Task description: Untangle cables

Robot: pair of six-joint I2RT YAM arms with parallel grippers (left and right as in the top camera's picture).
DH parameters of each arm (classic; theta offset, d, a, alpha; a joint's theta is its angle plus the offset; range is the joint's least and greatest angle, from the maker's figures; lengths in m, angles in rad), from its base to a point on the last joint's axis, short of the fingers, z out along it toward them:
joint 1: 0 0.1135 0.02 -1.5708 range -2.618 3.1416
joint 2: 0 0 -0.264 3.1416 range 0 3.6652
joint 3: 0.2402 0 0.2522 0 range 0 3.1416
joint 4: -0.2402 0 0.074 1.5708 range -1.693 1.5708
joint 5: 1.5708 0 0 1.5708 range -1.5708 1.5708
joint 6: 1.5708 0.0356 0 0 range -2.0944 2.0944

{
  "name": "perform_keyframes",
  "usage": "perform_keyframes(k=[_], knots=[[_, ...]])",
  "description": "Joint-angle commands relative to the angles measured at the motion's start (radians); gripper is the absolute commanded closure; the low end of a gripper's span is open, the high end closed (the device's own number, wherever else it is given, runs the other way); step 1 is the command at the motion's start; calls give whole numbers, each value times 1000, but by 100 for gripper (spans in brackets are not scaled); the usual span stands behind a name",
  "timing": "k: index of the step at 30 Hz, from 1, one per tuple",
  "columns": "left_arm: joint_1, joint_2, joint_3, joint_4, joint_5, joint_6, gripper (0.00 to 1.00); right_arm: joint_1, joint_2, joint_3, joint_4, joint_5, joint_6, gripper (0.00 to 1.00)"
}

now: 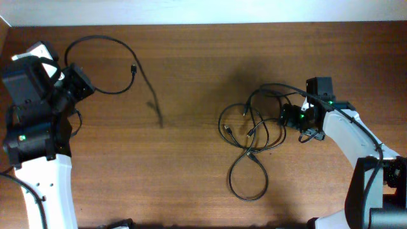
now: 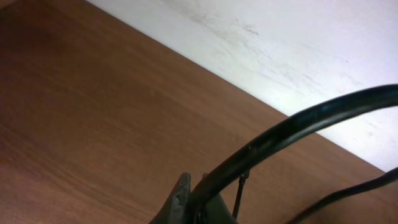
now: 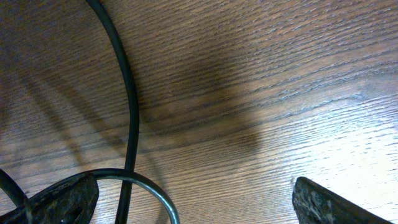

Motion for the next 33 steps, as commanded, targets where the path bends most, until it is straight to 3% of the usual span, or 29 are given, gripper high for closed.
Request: perform_keyframes(k=[1, 8, 11, 14, 16, 18, 20, 24, 26, 30, 31, 33], knots=[[5, -2, 19, 0, -40, 15, 100, 0, 9, 5, -3, -5, -4, 1], [5, 33, 19, 69, -337, -36, 100, 0, 9, 5, -3, -5, -4, 1], [6, 90, 33, 273, -556, -64, 100, 0, 9, 5, -3, -5, -4, 1], [55, 225, 211, 356, -603, -10, 100, 0, 9, 5, -3, -5, -4, 1], [115, 369, 406, 263, -653, -8, 100, 0, 9, 5, -3, -5, -4, 1], [160, 509, 515, 132, -654, -48, 100, 0, 9, 5, -3, -5, -4, 1], [179, 614, 516, 13, -630, -124, 100, 0, 9, 5, -3, -5, -4, 1], [184, 861, 516, -147, -514, -150, 100, 0, 9, 5, -3, -5, -4, 2], [184, 957, 516, -200, -373, -150, 100, 0, 9, 5, -3, -5, -4, 2], [182, 1012, 516, -213, -295, -150, 99, 0, 9, 5, -3, -5, -4, 1], [182, 1011, 517, -214, -295, -150, 87, 0, 9, 5, -3, -5, -4, 1], [187, 1002, 520, -231, -264, -150, 48, 0, 9, 5, -3, -5, -4, 1]])
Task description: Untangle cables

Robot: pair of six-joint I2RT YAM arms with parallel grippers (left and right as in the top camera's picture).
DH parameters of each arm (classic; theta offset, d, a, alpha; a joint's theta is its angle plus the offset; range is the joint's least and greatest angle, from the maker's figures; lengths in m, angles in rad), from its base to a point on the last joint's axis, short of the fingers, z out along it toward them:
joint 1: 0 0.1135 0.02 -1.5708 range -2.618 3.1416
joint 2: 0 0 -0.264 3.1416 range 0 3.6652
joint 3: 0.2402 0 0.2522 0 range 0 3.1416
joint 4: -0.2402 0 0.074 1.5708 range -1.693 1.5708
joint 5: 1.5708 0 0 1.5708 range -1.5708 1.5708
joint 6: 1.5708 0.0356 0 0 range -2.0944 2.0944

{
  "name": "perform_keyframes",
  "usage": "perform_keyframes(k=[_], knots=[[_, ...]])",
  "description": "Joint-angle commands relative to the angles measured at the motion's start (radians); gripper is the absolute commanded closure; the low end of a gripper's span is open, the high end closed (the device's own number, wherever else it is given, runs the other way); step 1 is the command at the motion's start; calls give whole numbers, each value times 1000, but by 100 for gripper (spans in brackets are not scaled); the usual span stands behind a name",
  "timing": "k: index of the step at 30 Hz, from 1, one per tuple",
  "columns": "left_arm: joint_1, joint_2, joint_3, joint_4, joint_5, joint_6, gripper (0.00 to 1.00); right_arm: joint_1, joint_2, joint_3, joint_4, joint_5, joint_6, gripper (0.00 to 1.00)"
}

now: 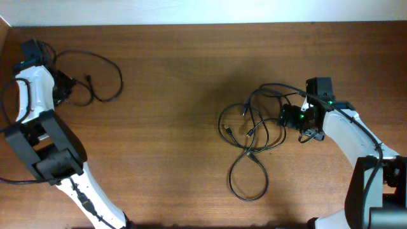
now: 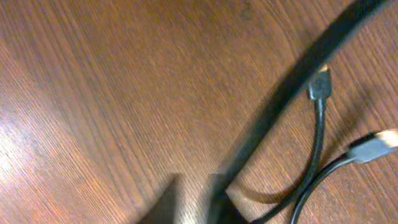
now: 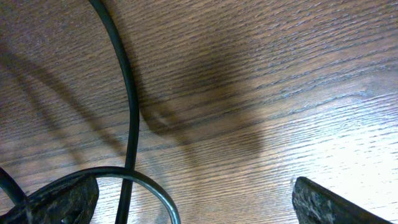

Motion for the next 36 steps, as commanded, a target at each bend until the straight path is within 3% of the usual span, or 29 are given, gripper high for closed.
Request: perform_keyframes(k=[1, 2, 3, 8, 11, 15, 20, 25, 29, 36], knots=[[10, -6, 18, -33, 145, -7, 30, 0, 5, 5, 0, 2, -3, 1], [16, -6, 23, -43, 244, -7, 4, 0, 5, 5, 0, 2, -3, 1], [26, -6, 23, -43, 360, -9, 1, 0, 5, 5, 0, 2, -3, 1], [60, -60, 99, -71, 386, -37, 1, 0, 5, 5, 0, 2, -3, 2], [68, -194, 173, -113, 388, -24, 1, -1, 5, 5, 0, 2, -3, 1], [62, -466, 177, -219, 519, 143, 1, -1, 5, 5, 0, 2, -3, 1], [-12, -703, 159, -430, 525, 282, 1, -1, 5, 5, 0, 2, -3, 2], [-153, -909, -91, -433, 525, 288, 0, -1, 5, 5, 0, 2, -3, 2], [-277, -1093, -460, -336, 526, 251, 1, -1, 5, 5, 0, 2, -3, 1], [-415, -1160, -789, -229, 637, 235, 0, -1, 5, 5, 0, 2, -3, 1]])
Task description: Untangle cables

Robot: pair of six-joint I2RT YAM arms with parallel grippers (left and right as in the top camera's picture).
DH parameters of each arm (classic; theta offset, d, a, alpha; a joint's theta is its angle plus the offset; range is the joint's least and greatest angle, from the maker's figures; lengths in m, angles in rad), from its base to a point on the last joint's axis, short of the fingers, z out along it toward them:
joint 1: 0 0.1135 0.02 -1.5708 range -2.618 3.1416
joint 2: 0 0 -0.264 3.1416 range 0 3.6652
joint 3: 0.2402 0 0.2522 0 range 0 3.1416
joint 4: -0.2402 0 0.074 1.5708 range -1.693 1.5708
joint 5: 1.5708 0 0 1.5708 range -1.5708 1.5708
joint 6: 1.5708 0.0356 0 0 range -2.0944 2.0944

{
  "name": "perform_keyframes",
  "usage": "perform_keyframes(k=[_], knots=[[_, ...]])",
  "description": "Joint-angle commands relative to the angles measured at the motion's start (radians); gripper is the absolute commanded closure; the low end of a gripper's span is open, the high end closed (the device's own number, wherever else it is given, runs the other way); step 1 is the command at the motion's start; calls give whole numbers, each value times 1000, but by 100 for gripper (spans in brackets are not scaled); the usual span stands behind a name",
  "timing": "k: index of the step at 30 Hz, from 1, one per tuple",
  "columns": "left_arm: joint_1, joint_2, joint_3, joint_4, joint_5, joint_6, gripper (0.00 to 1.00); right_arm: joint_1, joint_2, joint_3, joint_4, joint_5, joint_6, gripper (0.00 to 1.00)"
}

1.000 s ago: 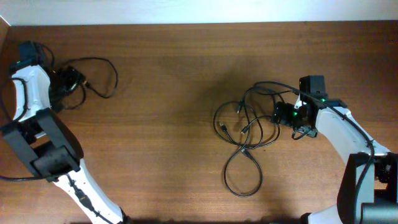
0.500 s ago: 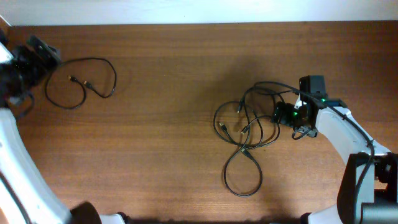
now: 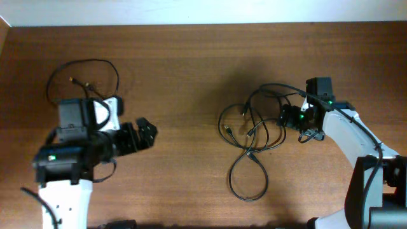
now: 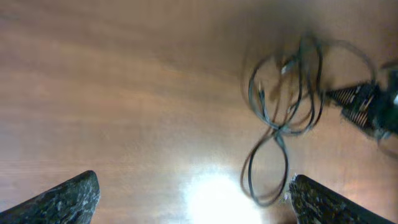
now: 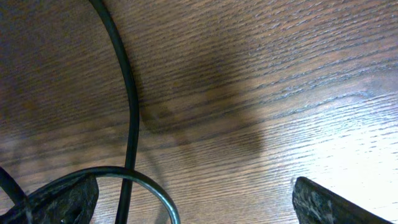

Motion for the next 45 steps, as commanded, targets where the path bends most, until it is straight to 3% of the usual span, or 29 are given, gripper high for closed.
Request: perform_keyframes(k=[1, 4, 8, 13, 14, 15, 18, 23, 24, 26, 28, 31, 33, 38, 39, 43, 45], knots=[[-51, 4, -81, 16, 53, -29, 1, -1, 3, 5, 0, 2, -4, 1], [-69, 18, -121, 18, 54, -73, 1, -1, 3, 5, 3, -39, -3, 1], [-69, 26, -148, 41, 54, -74, 1, -1, 3, 5, -237, -306, -3, 1], [-69, 26, -148, 47, 50, -74, 1, -1, 3, 5, -264, -349, -4, 1], [-69, 26, -148, 57, 51, -77, 1, -1, 3, 5, -265, -349, -5, 8], [-69, 26, -148, 58, 50, -120, 1, 0, 3, 5, -265, -349, -12, 29], [-69, 26, -148, 55, 50, -142, 1, 0, 3, 5, -279, -349, -30, 60], [-69, 26, -148, 16, 50, -141, 1, 0, 3, 5, -319, -349, -57, 77], [-69, 26, -148, 18, 50, -141, 1, 0, 3, 5, -320, -371, -67, 85], [-69, 26, -148, 33, 50, -142, 1, 0, 3, 5, -312, -597, -207, 96], [-69, 26, -148, 40, 50, -142, 1, 0, 3, 5, -311, -806, -332, 96], [-69, 26, -148, 40, 49, -141, 1, 0, 3, 5, -302, -852, -406, 94], [-69, 26, -148, 44, 49, -142, 1, 0, 3, 5, -272, -775, -404, 67], [-69, 29, -150, 67, 49, -142, 1, -2, 3, 18, -209, -729, -404, 51], [-69, 31, -152, 67, 50, -141, 1, -2, 3, 52, -245, -697, -404, 46], [-69, 37, -171, 88, 50, -142, 1, 6, -11, 339, -571, -399, -405, 41], [-69, 39, -190, 109, 50, -142, 1, 21, -35, 420, -610, -303, -404, 22]])
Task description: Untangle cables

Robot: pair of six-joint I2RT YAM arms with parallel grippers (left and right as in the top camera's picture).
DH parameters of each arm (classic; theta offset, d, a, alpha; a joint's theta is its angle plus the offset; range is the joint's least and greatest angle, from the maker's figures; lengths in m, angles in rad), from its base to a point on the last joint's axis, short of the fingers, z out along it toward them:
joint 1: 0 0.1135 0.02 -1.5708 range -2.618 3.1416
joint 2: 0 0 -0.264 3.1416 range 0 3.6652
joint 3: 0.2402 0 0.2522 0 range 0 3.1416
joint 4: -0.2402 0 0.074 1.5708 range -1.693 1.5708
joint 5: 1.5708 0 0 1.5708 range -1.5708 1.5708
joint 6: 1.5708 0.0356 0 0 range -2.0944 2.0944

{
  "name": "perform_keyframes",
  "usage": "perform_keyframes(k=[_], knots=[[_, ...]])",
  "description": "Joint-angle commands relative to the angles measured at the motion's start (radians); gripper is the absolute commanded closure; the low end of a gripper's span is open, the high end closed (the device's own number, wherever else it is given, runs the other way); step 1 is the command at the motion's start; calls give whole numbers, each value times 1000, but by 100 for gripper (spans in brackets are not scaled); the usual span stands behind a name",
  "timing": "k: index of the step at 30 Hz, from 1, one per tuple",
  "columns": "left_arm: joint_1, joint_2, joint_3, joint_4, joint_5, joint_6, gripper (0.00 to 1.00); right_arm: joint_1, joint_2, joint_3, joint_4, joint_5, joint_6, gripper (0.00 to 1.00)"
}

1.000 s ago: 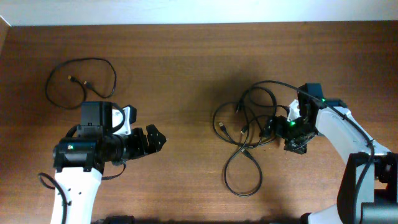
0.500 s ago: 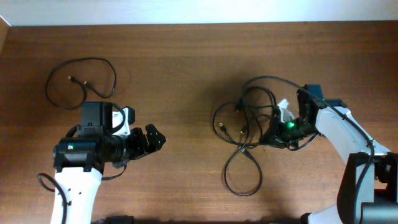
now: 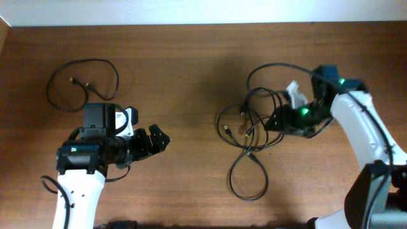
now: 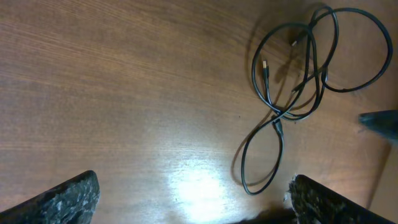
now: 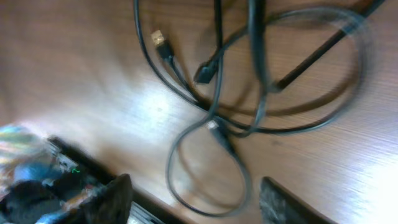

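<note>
A knot of black cables (image 3: 254, 137) lies right of the table's middle, with USB plugs showing; it also appears in the left wrist view (image 4: 298, 74) and the right wrist view (image 5: 217, 93). One black cable (image 3: 82, 79) lies alone in a loose loop at the far left. My left gripper (image 3: 158, 140) (image 4: 193, 186) is open and empty, pointing at the knot from well to its left. My right gripper (image 3: 280, 121) (image 5: 196, 186) is open above the knot's right side. One strand (image 5: 255, 37) passes blurred close to that camera.
The wooden table (image 3: 191, 76) ends at a white wall along the far side. In the right wrist view the table's near edge (image 5: 93, 168) shows, with dark equipment below it. Bare wood separates the lone cable from the knot.
My right gripper was low on the table at the knot's right edge; now it is raised above the knot, and the knot's far loop reaches farther back. My left gripper is slightly farther right, still open.
First my left gripper was shut on a black cable stretched toward the table's middle. Then it was at the far-left corner with that cable gathered there. Later the cable lay free and the gripper was open facing the knot. The right gripper stayed low until now.
</note>
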Motion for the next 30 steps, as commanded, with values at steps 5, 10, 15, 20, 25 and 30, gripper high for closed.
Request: perform_keyframes(k=[5, 10, 15, 20, 25, 30], knots=[[-6, 29, -106, 63, 10, -41, 1, 78, -38, 122, 105, 335, -12, 2], [-6, 59, -127, 78, 11, -41, 1, 82, 20, 121, 180, 343, -13, 1], [-6, 59, -127, 116, 11, -41, 1, 88, 101, 121, 215, 375, 78, 6], [-6, 60, -127, 147, 11, -97, 1, 174, 202, 118, 250, 346, 74, 28], [-75, 60, -127, 189, 61, -96, 1, 211, 212, 162, 176, 239, 95, 96], [-312, 60, -127, 365, 82, -96, 1, 211, 109, 431, -121, 92, -34, 96]])
